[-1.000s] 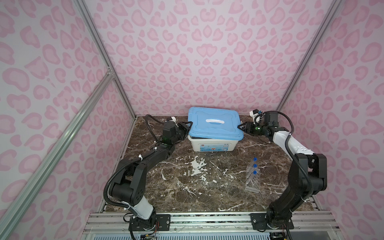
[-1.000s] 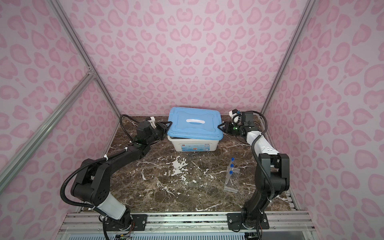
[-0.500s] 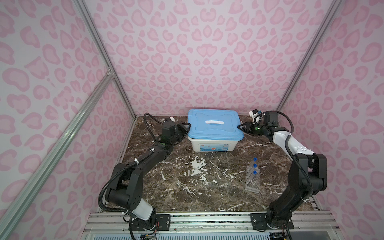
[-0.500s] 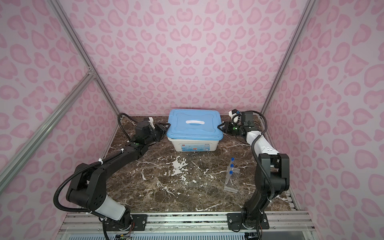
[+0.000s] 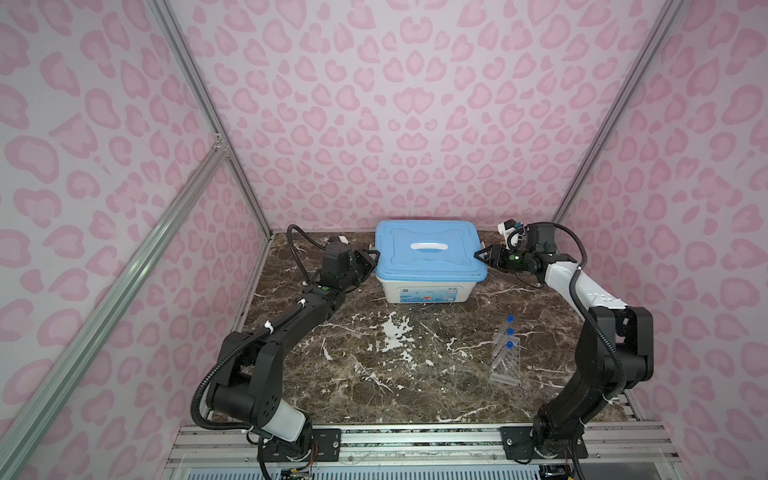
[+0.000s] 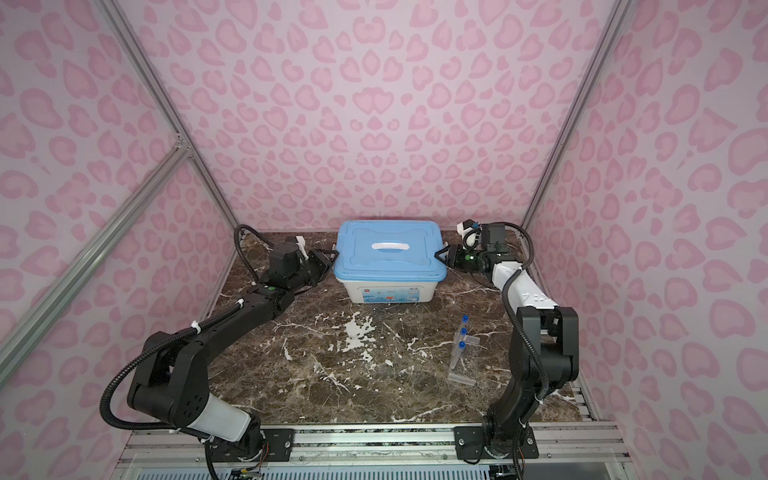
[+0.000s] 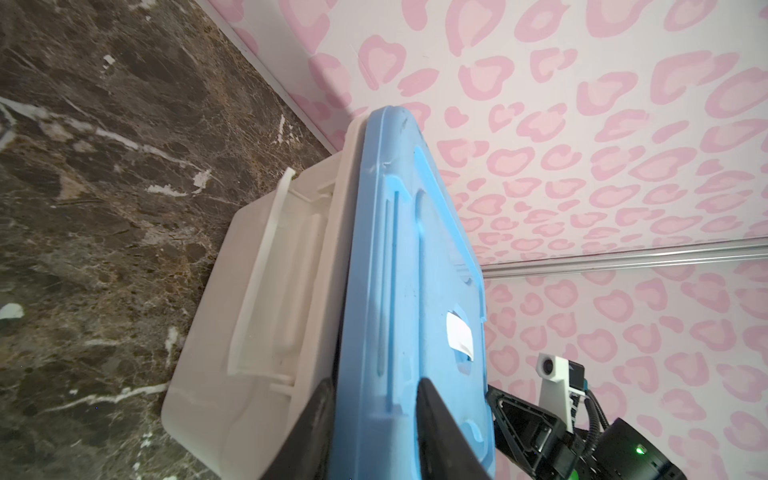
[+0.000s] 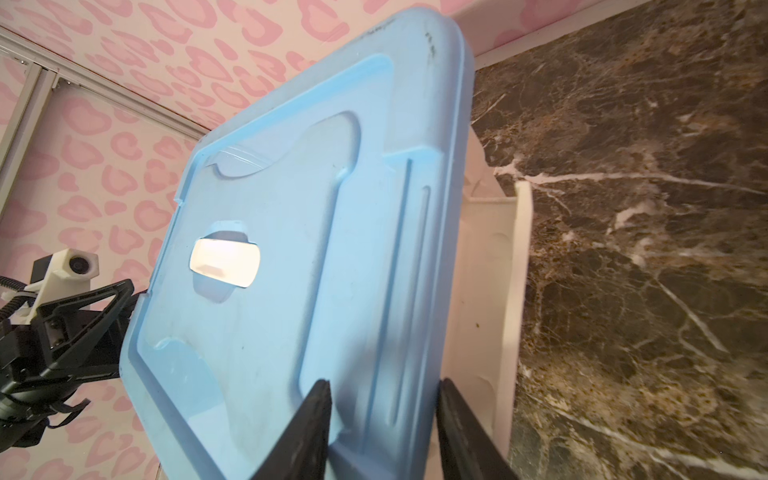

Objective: Organize the chemistry lab equipment

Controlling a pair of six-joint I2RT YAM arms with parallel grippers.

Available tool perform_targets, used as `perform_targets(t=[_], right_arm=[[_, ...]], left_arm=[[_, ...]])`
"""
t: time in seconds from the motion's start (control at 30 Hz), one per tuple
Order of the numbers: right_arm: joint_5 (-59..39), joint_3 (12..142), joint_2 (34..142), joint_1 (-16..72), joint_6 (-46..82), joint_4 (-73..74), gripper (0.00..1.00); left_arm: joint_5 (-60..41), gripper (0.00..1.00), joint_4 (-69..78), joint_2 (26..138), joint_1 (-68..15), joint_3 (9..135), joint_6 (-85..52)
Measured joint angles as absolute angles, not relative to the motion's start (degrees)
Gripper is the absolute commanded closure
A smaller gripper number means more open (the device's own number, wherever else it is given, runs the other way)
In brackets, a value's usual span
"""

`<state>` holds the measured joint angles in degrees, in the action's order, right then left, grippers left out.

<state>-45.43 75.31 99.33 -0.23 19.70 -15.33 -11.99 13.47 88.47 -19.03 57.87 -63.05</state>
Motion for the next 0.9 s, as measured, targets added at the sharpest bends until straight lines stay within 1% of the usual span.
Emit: perform_targets(t=[0.03, 0.07, 0.2, 0.27, 0.33, 0.43, 0.47, 0.5, 0.53, 0.57, 0.63, 0.87, 0.9], right_arm=[[-45.36, 75.33, 99.35, -0.19, 19.7, -15.38, 0.57], [-45.3, 75.35, 99.35, -0.14, 19.7, -15.46, 0.57], [-45.21, 75.42, 99.35, -0.12, 19.64, -15.79, 0.56], [-45.19, 75.44, 99.35, -0.12, 19.49, -15.81, 0.54], [-45.06, 75.59, 99.35, -0.12, 19.35, -16.1, 0.51], [-45.01, 75.9, 99.33, -0.12, 19.31, -16.05, 0.45], [-44.95, 75.96, 99.29, -0.14, 19.31, -16.1, 0.44], [-44.8, 75.96, 99.11, -0.23, 19.31, -16.1, 0.41], [-44.75, 75.96, 98.91, -0.3, 19.31, -16.12, 0.39], [-44.66, 75.96, 98.65, -0.45, 19.31, -16.1, 0.34], [-44.66, 75.96, 98.3, -1.06, 19.33, -15.84, 0.25], [-44.66, 73.56, 98.1, -3.64, 22.09, -12.43, 0.14], [-44.86, 73.32, 98.21, -3.7, 22.35, -11.73, 0.1]], left_arm=[[-11.97, 0.65, 13.17, 88.47, -19.03, 57.87, -62.96], [-11.88, 0.6, 12.97, 88.47, -19.03, 57.87, -62.72], [-11.16, 0.57, 11.7, 88.23, -19.03, 58.13, -61.63], [-10.46, 0.54, 11.22, 87.61, -19.03, 58.08, -61.49], [-10.0, 0.5, 11.0, 87.02, -19.03, 58.04, -61.21], [-9.69, 0.36, 10.24, 86.76, -18.85, 58.06, -59.94], [-9.69, 0.29, 9.85, 86.76, -18.63, 58.08, -59.7], [-9.98, 0.21, 9.32, 86.76, -18.28, 58.08, -59.02], [-10.33, 0.11, 8.91, 86.76, -17.87, 58.22, -58.39], [-10.74, 0.01, 8.16, 86.78, -17.34, 58.65, -57.65], [-12.03, 0.02, 6.11, 87.22, -16.12, 60.36, -55.81], [-19.73, 0.02, 3.03, 90.3, -10.92, 63.79, -47.59], [-21.52, 0.02, 3.01, 91.39, -10.46, 64.53, -46.61]])
